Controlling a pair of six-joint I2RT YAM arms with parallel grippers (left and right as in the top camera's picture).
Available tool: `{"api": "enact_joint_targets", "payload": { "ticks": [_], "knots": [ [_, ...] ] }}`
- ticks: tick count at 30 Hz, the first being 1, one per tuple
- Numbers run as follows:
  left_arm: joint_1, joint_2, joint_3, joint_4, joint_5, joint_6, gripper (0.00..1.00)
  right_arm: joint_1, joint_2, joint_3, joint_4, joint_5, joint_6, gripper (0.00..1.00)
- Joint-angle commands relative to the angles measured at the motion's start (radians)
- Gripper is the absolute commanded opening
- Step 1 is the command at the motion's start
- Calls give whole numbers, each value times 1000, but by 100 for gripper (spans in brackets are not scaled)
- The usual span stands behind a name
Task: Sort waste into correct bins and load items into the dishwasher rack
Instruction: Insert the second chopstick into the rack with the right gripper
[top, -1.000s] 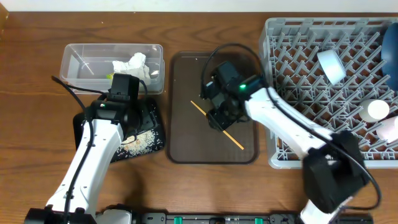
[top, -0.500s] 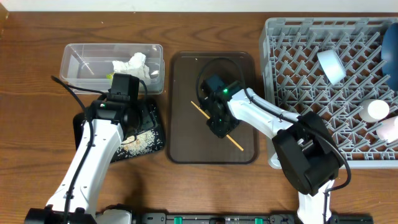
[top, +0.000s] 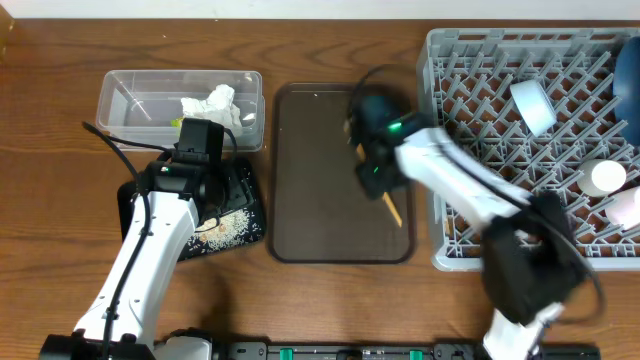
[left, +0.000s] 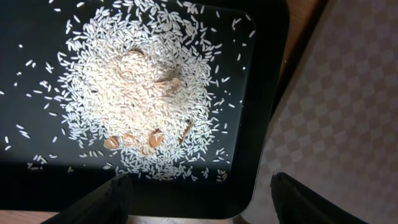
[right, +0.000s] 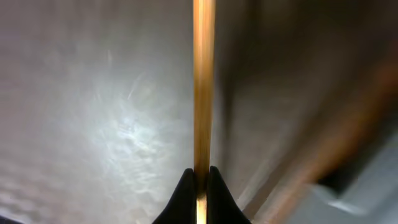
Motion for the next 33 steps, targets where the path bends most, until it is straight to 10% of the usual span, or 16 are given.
{"api": "enact_joint_targets", "payload": {
  "ticks": [1, 21, 33],
  "knots": [
    [3, -1, -9, -1, -12, 2, 74, -83, -149, 42, 16, 20, 76, 1],
    [3, -1, -8, 1, -12, 2, 74, -341, -201, -148, -19, -5, 77, 1],
    [3, -1, -8, 1, -13, 7, 74, -358, -248, -137, 0, -93, 68, 24]
  ]
}}
